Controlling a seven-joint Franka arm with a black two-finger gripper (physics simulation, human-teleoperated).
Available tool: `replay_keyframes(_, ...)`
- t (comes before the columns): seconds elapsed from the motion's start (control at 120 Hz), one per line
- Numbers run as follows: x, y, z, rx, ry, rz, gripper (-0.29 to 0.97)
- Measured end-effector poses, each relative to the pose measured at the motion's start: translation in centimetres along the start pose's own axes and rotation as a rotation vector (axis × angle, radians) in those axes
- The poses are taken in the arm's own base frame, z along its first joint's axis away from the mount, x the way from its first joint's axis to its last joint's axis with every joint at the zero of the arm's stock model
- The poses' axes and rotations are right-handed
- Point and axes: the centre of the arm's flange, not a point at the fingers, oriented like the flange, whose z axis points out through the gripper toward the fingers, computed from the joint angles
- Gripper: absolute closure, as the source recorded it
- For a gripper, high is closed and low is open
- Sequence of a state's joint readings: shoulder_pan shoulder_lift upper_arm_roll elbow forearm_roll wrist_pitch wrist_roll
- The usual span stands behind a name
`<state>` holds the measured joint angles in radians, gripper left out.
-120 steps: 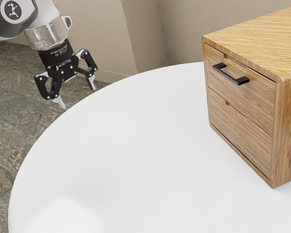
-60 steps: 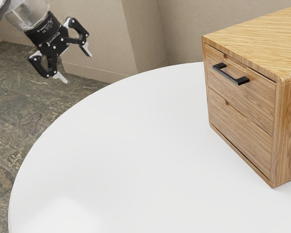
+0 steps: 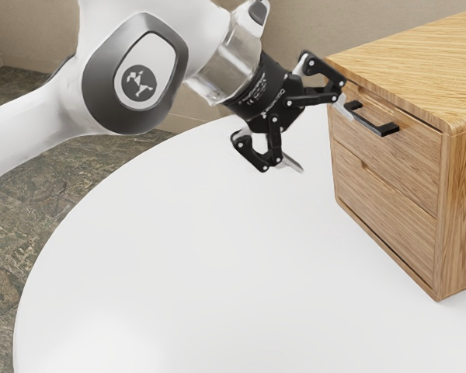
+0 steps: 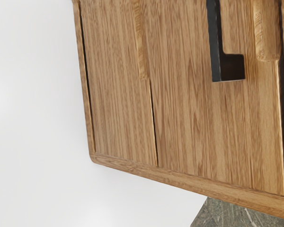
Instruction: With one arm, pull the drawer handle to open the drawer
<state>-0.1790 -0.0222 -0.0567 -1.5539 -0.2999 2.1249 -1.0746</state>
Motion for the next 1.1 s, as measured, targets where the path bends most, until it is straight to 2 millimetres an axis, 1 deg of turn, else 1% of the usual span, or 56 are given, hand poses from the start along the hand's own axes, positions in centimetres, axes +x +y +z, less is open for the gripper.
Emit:
replay_keyframes(0.283,4.7,-1.0,1.0,-0.011,0.097,-0.056,0.00)
replay_keyframes(0.35,5.6,-1.2,1.8,-0.005,0.104,-0.069,0.00)
replay_keyframes(0.383,6.0,-1.1,2.6,-0.001,0.103,-0.073,0.00)
replay_keyframes(0.425,6.0,-0.8,3.6,0.004,0.097,-0.070,0.00)
replay_keyframes(0.483,5.0,0.4,4.8,0.002,0.084,-0.047,0.00)
replay_keyframes(0.55,3.5,2.1,4.7,-0.010,0.078,-0.012,0.00)
replay_keyframes(0.617,3.0,2.7,5.0,-0.003,0.074,0.002,0.00)
replay_keyframes(0.725,3.1,3.5,7.1,0.021,0.064,0.012,0.00)
replay_keyframes(0.892,3.9,3.6,8.8,0.047,0.063,0.005,0.00)
replay_keyframes(1.025,4.7,3.3,9.3,0.059,0.067,-0.007,0.00)
replay_keyframes(1.1,5.8,3.1,8.7,0.058,0.084,-0.020,0.00)
